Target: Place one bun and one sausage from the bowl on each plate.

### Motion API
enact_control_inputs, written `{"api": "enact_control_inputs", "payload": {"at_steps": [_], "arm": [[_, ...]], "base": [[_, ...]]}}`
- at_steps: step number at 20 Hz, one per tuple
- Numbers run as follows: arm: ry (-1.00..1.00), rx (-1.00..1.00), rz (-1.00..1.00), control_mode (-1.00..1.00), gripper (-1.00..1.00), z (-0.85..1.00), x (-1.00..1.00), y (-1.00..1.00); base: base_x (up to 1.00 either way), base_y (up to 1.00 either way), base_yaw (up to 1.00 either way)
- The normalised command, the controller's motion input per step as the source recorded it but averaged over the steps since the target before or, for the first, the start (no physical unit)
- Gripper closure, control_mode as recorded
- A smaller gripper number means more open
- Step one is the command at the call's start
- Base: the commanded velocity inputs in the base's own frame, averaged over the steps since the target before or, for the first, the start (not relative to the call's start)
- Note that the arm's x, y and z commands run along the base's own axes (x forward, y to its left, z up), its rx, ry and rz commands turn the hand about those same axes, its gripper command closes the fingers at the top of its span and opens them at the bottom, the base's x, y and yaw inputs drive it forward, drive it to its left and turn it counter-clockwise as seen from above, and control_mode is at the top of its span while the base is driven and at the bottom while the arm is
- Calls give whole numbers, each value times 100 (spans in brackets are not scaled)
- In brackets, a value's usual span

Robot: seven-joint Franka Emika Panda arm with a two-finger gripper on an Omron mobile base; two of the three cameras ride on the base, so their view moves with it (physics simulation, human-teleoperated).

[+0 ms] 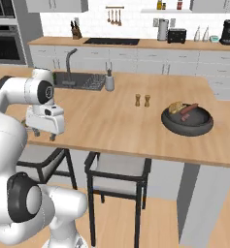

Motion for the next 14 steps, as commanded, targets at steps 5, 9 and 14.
{"api": "enact_control_inputs", "payload": {"at_steps": [5,9,14], "arm": [[0,0,0,100,-100,0,0,0],[0,0,0,100,-100,0,0,0],[0,0,0,100,-100,0,0,0]], "base": [[0,-100,5],[4,-100,8],[48,-100,7]]}}
